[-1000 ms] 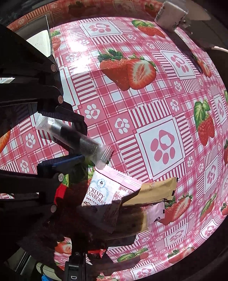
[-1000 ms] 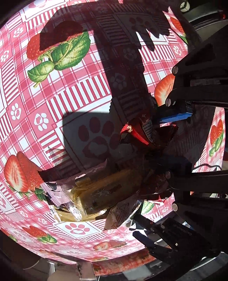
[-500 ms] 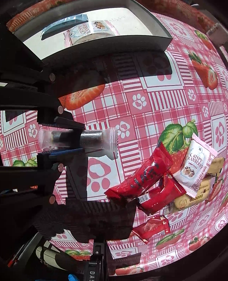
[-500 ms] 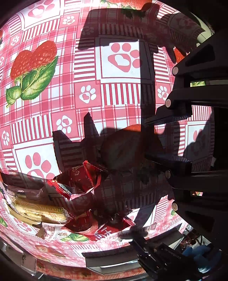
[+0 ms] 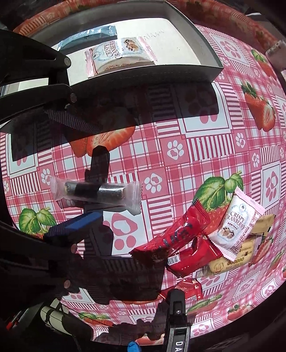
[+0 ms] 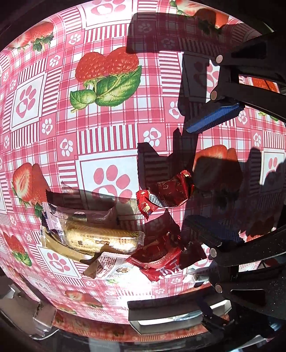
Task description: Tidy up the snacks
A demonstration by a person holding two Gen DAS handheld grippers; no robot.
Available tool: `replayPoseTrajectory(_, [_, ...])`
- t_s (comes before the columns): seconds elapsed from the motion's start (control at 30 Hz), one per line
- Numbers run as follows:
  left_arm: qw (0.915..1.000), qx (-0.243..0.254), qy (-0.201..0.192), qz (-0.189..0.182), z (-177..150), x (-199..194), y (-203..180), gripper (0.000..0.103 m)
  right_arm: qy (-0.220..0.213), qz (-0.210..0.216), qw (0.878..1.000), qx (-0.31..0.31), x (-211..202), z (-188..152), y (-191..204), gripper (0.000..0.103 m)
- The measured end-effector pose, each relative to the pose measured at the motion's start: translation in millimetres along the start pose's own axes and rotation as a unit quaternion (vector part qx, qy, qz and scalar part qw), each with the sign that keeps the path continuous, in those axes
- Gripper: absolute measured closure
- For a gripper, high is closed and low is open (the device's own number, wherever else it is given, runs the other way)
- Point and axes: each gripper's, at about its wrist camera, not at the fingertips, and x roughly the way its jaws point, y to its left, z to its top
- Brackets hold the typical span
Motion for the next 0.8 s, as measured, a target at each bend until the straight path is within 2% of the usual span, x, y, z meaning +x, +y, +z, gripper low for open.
replayPoseTrajectory(0.1, [0.9998, 0.006, 0.015, 0.012, -8, 10, -12, 0.026, 0.005, -0.005, 1.000, -0.011, 9, 11, 9, 0.025])
replayPoseTrajectory(0.13, [0.9997, 0.005, 0.020, 0.015, -6, 15, -13, 0.026, 0.009, -0.013, 1.000, -0.016, 17, 25, 26, 0.027])
replayPoseTrajectory(0.17, [0.9996, 0.005, 0.023, 0.017, -6, 18, -13, 0.026, 0.013, -0.022, 0.999, -0.021, 20, 26, 29, 0.036])
replayPoseTrajectory(0.23, [0.9994, 0.011, 0.017, 0.028, -5, 21, -16, 0.025, 0.012, -0.044, 0.998, -0.033, 32, 34, 45, 0.047])
replayPoseTrajectory(0.3, [0.9992, 0.017, 0.014, 0.034, -4, 21, -21, 0.025, 0.011, -0.077, 0.996, -0.048, 37, 36, 63, 0.067])
replayPoseTrajectory(0.37, [0.9991, 0.019, 0.014, 0.035, -4, 22, -20, 0.025, 0.006, -0.085, 0.995, -0.054, 35, 25, 70, 0.074])
replayPoseTrajectory(0.47, [0.9988, 0.026, 0.014, 0.039, -2, 19, -31, 0.026, 0.011, -0.074, 0.996, -0.049, 28, 4, 53, 0.074])
replayPoseTrajectory(0.5, [0.9987, 0.031, 0.015, 0.037, -1, 14, -53, 0.032, 0.013, -0.070, 0.996, -0.045, 26, 31, 54, 0.074])
replayPoseTrajectory(0.57, [0.9982, 0.047, 0.016, 0.035, -7, 7, -62, 0.042, 0.017, -0.058, 0.997, -0.043, 25, 11, 41, 0.074])
replayPoseTrajectory(0.63, [0.9966, 0.073, 0.014, 0.034, -7, 5, -77, 0.063, 0.021, -0.051, 0.998, -0.042, 23, -10, 36, 0.074])
replayPoseTrajectory(0.67, [0.9957, 0.086, 0.014, 0.033, -7, 4, -83, 0.070, 0.024, -0.044, 0.998, -0.038, 23, -21, 33, 0.074])
replayPoseTrajectory(0.7, [0.9947, 0.096, 0.015, 0.032, -7, 4, -87, 0.084, 0.027, -0.037, 0.998, -0.033, 23, -29, 30, 0.074])
replayPoseTrajectory(0.8, [0.9949, 0.099, 0.022, -0.001, -5, 2, -96, 0.086, 0.033, -0.021, 0.999, -0.014, 23, -55, 22, 0.074])
